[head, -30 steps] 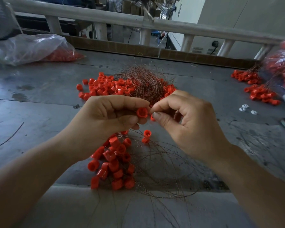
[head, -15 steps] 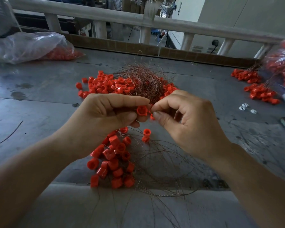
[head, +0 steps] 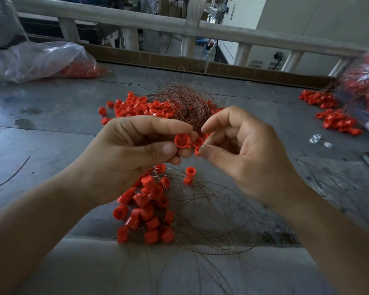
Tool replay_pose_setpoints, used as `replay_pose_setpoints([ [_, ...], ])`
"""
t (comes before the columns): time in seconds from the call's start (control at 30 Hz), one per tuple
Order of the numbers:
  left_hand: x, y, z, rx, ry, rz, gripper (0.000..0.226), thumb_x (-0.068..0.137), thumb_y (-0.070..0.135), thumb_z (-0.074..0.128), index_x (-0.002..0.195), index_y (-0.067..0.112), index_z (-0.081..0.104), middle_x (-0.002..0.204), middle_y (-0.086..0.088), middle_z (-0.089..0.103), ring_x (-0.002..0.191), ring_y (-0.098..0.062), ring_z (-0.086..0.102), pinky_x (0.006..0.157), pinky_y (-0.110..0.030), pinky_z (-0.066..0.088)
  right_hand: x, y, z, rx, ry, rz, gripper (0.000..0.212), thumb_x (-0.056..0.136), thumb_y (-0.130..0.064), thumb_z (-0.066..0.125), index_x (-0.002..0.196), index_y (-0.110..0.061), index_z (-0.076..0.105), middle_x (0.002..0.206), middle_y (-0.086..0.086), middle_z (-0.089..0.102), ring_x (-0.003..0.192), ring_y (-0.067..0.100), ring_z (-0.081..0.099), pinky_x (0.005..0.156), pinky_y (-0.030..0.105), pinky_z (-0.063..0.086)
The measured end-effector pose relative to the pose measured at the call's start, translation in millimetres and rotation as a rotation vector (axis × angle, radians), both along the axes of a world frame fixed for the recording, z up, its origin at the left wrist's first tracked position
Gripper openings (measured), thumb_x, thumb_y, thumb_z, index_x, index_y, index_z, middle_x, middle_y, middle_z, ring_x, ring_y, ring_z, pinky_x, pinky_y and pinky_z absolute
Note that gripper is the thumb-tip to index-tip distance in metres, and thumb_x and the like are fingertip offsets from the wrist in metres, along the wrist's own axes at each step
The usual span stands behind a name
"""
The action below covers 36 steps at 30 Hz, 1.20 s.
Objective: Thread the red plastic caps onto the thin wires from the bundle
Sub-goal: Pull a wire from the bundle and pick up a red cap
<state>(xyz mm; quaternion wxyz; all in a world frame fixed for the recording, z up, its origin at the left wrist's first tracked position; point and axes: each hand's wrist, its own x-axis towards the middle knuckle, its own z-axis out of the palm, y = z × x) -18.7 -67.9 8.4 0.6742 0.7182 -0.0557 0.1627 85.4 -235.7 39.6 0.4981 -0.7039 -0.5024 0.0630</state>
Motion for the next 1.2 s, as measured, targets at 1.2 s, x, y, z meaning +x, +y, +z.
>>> replay_pose_setpoints([
  [1.2,-1.0,-9.5,1.8,-0.122,0.075,-0.041,0.042,0.058,0.048,0.077,0.095,0.029,0.071,0.093,0.007,0.072,0.087,-0.007,0.068,0.072,-0.017,0.052,69.7,10.0,-38.3,-0.513,-0.416,-0.336,0.008,0.079,-0.020,0.068,0.086,-0.018,0.064,0.078,-0.012,0.049,0.076,0.008,0.047,0.070,0.023,0.037],
])
